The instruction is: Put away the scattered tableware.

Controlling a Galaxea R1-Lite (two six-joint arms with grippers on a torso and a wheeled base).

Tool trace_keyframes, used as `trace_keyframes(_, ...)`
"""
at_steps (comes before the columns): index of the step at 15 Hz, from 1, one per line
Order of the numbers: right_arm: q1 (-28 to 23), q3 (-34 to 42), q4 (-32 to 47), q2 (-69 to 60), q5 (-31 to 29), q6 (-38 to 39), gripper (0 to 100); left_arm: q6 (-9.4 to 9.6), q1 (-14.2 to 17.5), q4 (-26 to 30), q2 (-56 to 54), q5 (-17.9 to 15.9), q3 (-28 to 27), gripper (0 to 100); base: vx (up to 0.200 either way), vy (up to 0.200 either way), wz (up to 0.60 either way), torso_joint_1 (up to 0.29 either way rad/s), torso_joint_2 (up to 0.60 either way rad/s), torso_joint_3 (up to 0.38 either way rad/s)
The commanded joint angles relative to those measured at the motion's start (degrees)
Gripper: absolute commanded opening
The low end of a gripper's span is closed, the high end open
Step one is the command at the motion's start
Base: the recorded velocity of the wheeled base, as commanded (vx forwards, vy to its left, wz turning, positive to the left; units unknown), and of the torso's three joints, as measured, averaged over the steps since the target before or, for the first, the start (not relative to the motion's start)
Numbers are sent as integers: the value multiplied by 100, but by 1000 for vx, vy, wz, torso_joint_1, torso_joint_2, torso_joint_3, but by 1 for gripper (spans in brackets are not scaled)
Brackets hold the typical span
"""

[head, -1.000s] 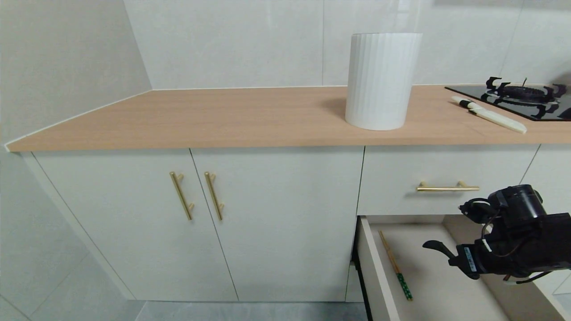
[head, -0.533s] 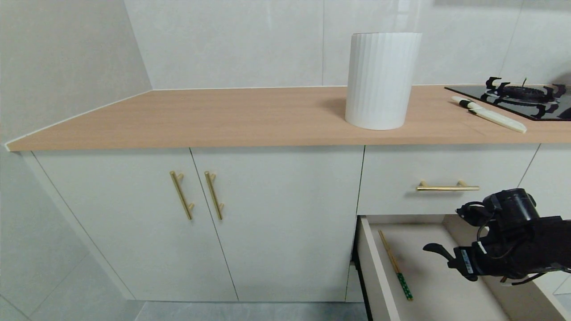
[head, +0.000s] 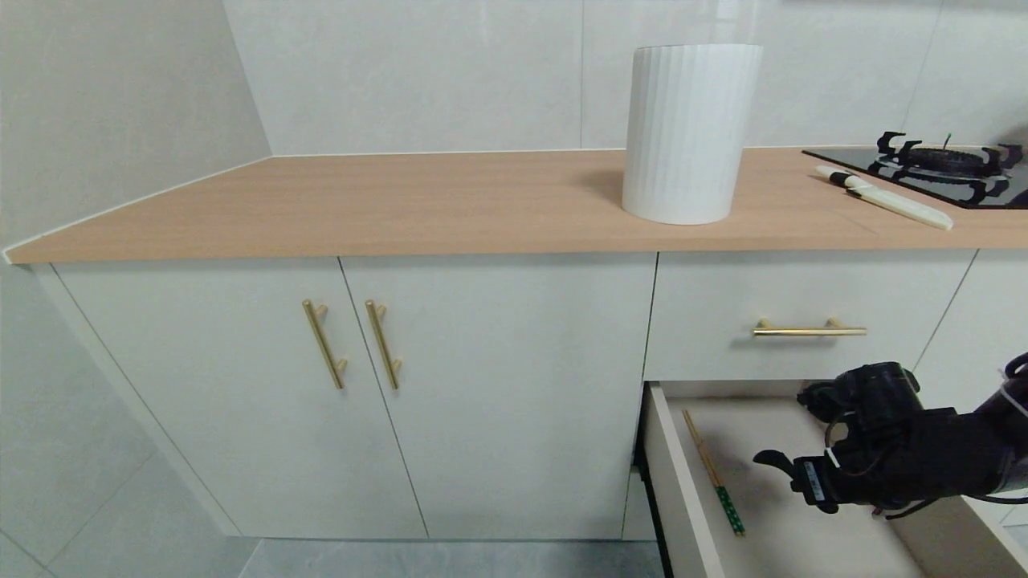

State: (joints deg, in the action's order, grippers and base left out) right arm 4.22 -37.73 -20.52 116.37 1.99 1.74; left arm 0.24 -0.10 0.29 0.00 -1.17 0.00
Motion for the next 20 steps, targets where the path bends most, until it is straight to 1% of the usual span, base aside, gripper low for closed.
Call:
trace_keyframes(1, 9, -15, -190, 536, -5, 1, 0, 2, 1, -3, 0, 3, 0, 100, 0, 0, 0, 0, 0, 0)
trace_keyframes(2, 9, -41, -357, 676, -23, -7, 0, 2, 1, -3, 0, 3, 0, 100, 0, 0, 0, 0, 0, 0)
trace_keyframes(4, 0, -50, -972, 1045, -41, -34, 0, 2, 1, 6, 0, 3, 0, 100, 0, 0, 0, 0, 0, 0)
trace_keyframes(5, 0, -50, -1235, 1239, -146, -34, 0, 2, 1, -3, 9, -6, 0, 100, 0, 0, 0, 0, 0, 0)
trace_keyframes(8, 0, -68, -1631, 1634, -462, -60, 0, 11, 1, -3, 0, 3, 0, 100, 0, 0, 0, 0, 0, 0)
trace_keyframes(10, 0, -68, -1666, 1722, -524, -236, 0, 2, 1, -3, 0, 3, 0, 100, 0, 0, 0, 0, 0, 0)
trace_keyframes(20, 0, -59, -1859, 1766, -524, -218, 0, 2, 1, -3, 9, 3, 0, 100, 0, 0, 0, 0, 0, 0)
